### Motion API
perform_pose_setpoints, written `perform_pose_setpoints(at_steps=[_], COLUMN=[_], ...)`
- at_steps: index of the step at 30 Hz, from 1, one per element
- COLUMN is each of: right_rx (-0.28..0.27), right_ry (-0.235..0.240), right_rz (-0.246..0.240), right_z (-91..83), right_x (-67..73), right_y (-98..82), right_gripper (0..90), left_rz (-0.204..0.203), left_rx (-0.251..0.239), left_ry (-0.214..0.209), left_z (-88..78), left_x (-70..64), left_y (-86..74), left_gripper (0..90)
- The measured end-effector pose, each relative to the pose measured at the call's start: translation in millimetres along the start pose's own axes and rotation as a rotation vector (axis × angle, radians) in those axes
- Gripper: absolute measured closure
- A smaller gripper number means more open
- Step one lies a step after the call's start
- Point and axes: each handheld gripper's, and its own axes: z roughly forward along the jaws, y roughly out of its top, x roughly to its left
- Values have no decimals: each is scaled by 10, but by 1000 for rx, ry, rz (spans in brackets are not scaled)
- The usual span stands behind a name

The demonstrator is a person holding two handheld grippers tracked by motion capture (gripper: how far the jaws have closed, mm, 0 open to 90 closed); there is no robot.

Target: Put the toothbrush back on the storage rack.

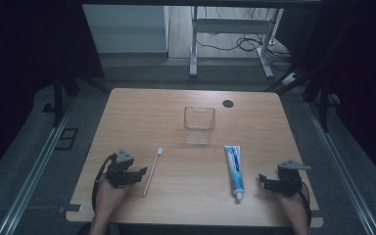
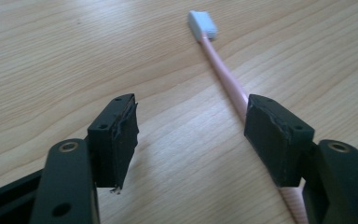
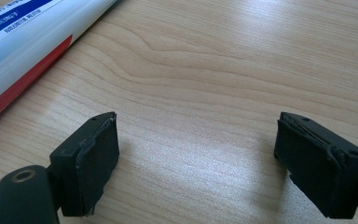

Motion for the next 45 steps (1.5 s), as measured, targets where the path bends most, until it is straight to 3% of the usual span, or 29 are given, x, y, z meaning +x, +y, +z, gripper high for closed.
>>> perform_pose_setpoints(at_steps=[9,20,32,45], right_rx=[0,1,1,1], right_ry=[-1,0,-1,-1], right_rz=[-2,-2,-2,-2], right_z=[0,-1,-1,-1], right_x=[-1,0,1,1], right_y=[0,-1,-1,-1], right_gripper=[136,137,138,138], left_rz=[27,54,99,102], left_rx=[29,87,142,180], left_ry=[-48,-67,-85,-95], left_z=[67,171,236,275], left_x=[-91,-162,-205,-187], left_y=[77,138,191,210], left_gripper=[425,485,645,820])
